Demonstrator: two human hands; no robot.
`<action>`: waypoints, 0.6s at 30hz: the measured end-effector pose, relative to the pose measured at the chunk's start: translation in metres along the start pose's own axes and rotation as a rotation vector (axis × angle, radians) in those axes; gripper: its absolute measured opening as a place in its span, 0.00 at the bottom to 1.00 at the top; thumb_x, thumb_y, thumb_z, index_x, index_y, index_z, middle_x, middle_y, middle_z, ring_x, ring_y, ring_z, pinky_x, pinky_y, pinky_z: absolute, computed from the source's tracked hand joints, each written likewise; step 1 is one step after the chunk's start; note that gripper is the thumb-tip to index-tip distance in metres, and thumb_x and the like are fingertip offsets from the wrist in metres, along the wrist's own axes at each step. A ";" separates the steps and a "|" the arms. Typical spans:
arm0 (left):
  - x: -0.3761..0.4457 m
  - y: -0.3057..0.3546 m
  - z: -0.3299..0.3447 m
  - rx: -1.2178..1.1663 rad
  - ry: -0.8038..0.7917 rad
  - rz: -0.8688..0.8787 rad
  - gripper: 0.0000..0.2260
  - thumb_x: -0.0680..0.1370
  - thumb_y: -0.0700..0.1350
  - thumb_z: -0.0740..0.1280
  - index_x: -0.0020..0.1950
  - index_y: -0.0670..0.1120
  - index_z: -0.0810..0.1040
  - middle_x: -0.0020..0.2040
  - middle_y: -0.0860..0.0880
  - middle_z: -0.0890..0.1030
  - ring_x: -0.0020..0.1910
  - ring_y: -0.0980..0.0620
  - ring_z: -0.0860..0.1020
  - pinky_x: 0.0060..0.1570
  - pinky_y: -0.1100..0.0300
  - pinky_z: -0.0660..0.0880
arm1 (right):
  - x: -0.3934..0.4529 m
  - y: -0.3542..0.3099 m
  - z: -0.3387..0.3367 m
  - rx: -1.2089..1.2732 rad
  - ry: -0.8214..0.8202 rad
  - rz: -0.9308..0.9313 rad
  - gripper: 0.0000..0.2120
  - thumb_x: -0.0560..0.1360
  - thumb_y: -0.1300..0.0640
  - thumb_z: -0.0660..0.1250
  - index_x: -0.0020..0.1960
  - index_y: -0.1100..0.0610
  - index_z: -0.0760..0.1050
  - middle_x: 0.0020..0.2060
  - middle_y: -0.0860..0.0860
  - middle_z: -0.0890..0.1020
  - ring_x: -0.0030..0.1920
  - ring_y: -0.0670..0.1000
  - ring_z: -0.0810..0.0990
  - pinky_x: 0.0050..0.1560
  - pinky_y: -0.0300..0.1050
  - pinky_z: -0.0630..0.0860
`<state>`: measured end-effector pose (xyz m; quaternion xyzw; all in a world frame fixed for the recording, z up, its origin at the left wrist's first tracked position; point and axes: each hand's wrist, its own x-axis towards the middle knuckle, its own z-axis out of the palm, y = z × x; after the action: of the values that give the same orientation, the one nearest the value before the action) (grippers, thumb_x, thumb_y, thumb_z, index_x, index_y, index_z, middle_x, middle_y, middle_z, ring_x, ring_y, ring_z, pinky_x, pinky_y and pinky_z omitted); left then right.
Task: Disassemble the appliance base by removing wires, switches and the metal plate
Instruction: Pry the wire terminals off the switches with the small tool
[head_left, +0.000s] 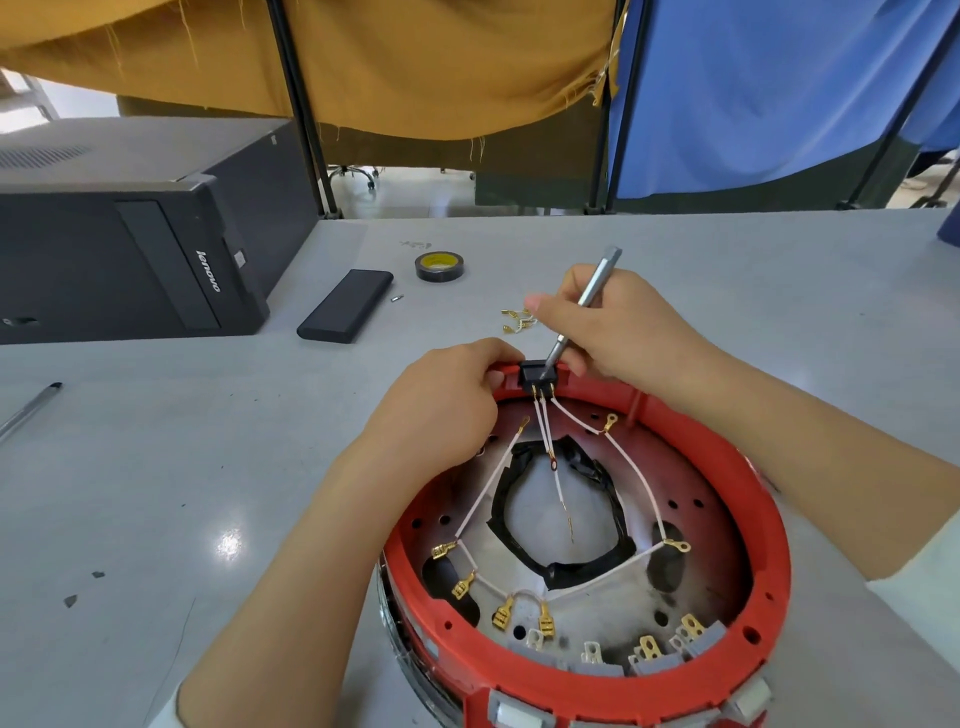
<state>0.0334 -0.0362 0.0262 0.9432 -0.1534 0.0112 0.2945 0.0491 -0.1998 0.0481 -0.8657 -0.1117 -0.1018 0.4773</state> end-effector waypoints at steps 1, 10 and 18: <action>0.000 0.000 0.000 0.004 0.004 0.001 0.15 0.80 0.42 0.56 0.62 0.58 0.74 0.56 0.51 0.79 0.54 0.49 0.75 0.48 0.58 0.68 | -0.002 0.000 0.001 -0.003 0.015 -0.016 0.16 0.76 0.51 0.66 0.32 0.55 0.66 0.17 0.48 0.73 0.17 0.42 0.68 0.21 0.28 0.63; -0.002 0.000 0.001 -0.002 0.020 0.010 0.15 0.80 0.43 0.56 0.63 0.58 0.74 0.57 0.51 0.79 0.55 0.49 0.74 0.50 0.58 0.69 | -0.008 0.009 0.018 -0.060 0.226 -0.074 0.18 0.79 0.54 0.59 0.33 0.59 0.65 0.21 0.52 0.71 0.22 0.44 0.68 0.30 0.41 0.68; -0.001 -0.001 0.002 0.009 0.024 0.005 0.15 0.81 0.43 0.56 0.63 0.57 0.73 0.58 0.51 0.78 0.56 0.49 0.74 0.48 0.60 0.67 | -0.009 0.008 0.020 -0.135 0.210 -0.083 0.17 0.79 0.55 0.59 0.33 0.59 0.62 0.25 0.54 0.70 0.27 0.49 0.68 0.34 0.49 0.69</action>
<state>0.0323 -0.0364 0.0241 0.9438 -0.1522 0.0240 0.2923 0.0439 -0.1877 0.0283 -0.8750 -0.0898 -0.2189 0.4224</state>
